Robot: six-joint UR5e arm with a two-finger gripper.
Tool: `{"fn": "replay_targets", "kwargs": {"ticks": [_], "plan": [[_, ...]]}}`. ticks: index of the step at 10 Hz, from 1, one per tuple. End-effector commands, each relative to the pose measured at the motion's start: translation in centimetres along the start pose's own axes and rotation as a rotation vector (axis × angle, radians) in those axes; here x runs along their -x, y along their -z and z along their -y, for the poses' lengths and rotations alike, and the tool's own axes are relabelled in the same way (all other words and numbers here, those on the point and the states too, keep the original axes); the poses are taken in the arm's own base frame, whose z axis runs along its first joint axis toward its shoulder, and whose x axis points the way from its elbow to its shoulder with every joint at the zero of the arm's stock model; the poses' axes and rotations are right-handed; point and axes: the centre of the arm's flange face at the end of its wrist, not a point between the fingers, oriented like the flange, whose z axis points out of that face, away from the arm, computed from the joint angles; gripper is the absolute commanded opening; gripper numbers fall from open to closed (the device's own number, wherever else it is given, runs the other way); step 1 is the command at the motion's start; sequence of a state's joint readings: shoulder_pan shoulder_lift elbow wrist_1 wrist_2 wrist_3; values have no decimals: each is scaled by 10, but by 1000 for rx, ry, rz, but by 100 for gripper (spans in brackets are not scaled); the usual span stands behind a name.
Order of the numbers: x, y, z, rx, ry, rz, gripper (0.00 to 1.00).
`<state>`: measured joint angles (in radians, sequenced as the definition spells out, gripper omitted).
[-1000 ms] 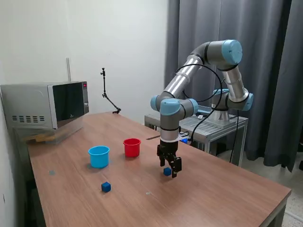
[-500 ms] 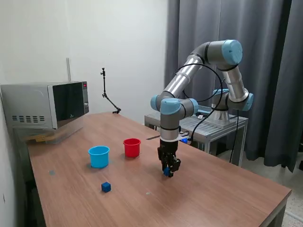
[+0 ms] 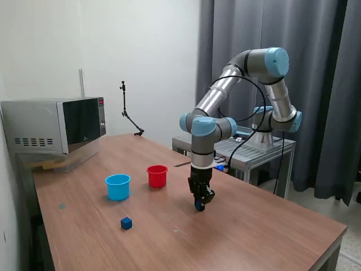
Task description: Place red objects in the red bin, and blue objects in the blue bin.
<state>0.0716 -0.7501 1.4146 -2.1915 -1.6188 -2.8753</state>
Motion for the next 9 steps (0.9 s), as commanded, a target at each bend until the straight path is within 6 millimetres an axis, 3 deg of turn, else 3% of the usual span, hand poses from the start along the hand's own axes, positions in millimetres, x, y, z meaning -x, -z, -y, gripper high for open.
{"fn": "replay_targets", "kwargs": {"ticks": [1,2,3,5,8,9], "plan": [[-2,12,-9,35,0,-2,0],[-3,30,-21,74,-4,-11,0],[-3,70,-40,149,-10,-31,0],[23,128,-54,234,-50,-42,0],[68,167,-68,290,-114,-33,0],[88,169,-76,292,-141,-35,0]]}}
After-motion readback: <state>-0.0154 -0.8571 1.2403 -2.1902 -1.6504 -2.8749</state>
